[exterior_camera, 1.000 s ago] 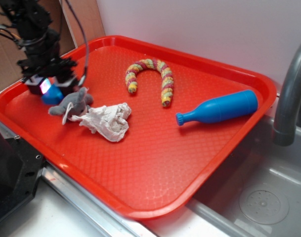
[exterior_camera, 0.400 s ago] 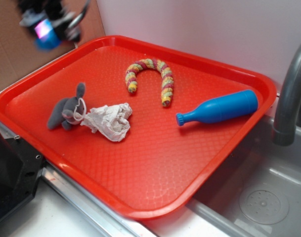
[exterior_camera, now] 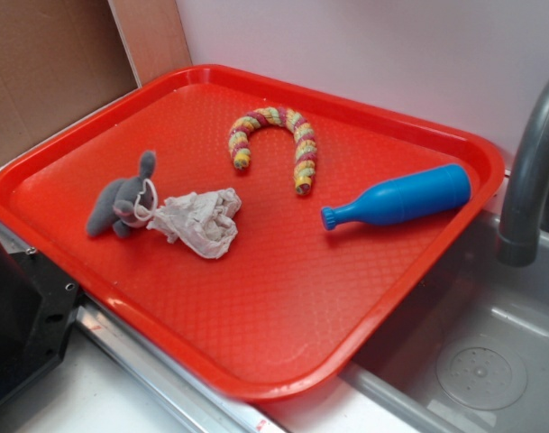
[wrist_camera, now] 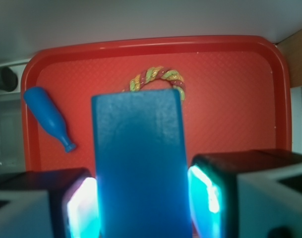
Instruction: Grab the blue block.
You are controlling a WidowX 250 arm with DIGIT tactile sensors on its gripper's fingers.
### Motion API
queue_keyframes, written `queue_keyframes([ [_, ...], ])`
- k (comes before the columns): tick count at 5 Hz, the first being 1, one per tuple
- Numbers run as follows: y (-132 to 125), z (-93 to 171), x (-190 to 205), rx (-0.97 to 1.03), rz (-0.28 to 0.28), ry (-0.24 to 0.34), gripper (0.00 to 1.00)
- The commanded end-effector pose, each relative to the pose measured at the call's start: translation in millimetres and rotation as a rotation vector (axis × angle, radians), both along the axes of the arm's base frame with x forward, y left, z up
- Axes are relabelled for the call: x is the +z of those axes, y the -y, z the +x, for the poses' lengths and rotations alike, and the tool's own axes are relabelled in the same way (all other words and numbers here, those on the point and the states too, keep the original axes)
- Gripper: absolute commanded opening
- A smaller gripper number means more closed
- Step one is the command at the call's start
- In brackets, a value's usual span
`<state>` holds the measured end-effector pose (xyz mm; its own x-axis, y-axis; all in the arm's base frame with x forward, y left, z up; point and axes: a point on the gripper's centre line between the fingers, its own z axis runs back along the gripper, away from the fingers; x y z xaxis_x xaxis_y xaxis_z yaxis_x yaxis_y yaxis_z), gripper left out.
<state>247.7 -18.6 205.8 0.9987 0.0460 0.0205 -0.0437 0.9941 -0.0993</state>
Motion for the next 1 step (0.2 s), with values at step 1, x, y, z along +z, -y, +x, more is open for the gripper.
queue_keyframes([
  [1, -15.5, -14.7, 3.7, 0.024, 0.012, 0.048, 0.0],
])
